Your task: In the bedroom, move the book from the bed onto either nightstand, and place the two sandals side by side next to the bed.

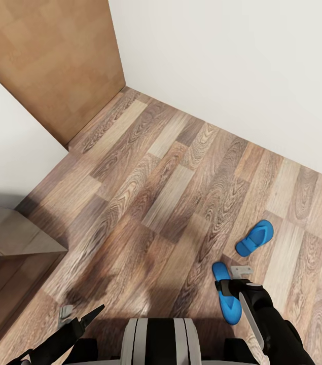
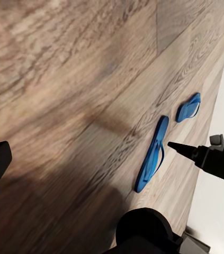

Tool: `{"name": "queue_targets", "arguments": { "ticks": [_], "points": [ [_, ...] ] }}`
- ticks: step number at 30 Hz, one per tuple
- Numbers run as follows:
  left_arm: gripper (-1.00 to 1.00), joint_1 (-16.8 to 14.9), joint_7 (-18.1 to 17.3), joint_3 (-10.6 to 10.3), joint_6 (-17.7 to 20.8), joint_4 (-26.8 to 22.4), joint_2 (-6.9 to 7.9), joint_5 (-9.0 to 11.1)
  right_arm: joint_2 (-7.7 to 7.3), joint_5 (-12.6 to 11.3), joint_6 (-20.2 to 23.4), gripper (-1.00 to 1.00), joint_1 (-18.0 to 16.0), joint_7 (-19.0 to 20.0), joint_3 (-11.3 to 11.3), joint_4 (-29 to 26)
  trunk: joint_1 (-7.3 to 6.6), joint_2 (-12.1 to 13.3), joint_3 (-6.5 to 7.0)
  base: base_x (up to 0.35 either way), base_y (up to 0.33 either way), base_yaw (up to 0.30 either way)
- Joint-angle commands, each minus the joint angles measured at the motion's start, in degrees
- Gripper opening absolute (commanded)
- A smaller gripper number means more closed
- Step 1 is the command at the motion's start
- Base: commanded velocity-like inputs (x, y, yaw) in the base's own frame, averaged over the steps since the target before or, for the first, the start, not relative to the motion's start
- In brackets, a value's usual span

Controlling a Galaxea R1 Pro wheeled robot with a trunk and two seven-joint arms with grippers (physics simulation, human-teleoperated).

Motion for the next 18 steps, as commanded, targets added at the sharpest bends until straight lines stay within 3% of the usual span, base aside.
{"name": "queue_targets", "arguments": {
  "ticks": [1,5,18],
  "points": [
    [1.00,-0.01,-0.11,0.02,0.55,0.01,0.00,0.30,0.00,0.07,0.27,1.00,-0.01,-0.04,0.03,-0.07,-0.01,-0.01,-0.03,0.000,0.000,0.000],
    [1.00,-0.04,-0.11,0.02,0.56,0.01,0.00,0.30,0.01,0.10,0.24,1.00,-0.01,-0.11,0.07,-0.07,-0.01,-0.01,-0.03,0.000,0.000,0.000],
    [1.00,-0.05,-0.11,0.02,0.57,0.01,0.00,0.30,0.05,0.11,0.23,1.00,-0.01,-0.14,0.08,-0.07,0.28,-0.16,-2.46,0.000,0.000,0.000]
  ]
}}
